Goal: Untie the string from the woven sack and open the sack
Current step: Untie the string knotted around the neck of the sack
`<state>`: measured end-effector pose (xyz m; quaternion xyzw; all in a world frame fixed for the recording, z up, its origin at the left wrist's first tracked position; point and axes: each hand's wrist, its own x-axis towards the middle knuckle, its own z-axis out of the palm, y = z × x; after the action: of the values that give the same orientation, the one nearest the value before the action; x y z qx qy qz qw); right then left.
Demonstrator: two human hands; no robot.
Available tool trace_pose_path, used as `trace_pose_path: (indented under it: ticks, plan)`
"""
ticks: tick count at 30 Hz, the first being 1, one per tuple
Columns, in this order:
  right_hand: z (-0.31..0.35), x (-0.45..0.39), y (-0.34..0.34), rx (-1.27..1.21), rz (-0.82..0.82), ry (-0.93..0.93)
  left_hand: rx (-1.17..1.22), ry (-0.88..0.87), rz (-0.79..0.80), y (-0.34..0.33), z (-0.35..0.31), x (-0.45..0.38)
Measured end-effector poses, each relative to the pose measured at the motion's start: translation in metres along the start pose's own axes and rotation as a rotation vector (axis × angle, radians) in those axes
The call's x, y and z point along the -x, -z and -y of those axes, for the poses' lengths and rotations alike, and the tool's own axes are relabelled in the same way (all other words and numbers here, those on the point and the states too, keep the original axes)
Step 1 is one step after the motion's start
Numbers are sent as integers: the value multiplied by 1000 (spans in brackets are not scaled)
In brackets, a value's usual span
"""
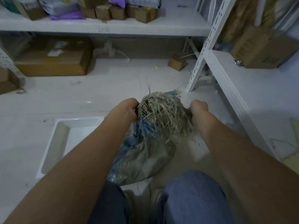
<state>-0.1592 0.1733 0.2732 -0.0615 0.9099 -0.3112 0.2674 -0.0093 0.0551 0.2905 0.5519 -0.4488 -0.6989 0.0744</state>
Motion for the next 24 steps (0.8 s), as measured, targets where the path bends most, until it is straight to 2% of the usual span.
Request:
trace_pose_path:
  ticks: [2,4,5,8,10,13,16,19,23,24]
  plan:
    - [-15,15,11,243,-41,87,105,-4,4,-1,3,11]
    - [-32,26,13,285,37,28,214,46,-5,-4,7,18]
    - [-36,35,15,254,134,-8,301,68,7,-2,10,13]
    - [-31,60,18,464,562,-7,358,110,-23,3,17,11]
    - [-15,68,10,480,690,27,393,87,4,4,13,8]
    - [3,73,-16,283,669,149,354,7,-6,3,6,11]
    - [12,70,-32,68,469,241,321,65,112,-1,2,13]
    - [19,59,-36,-277,354,276,84,-12,122,-8,0,17]
    - [20,48,-28,-471,309,262,-575,-222,18,-2,-6,22]
    - [19,45,-27,-501,323,243,-628,-281,-10,3,-10,20]
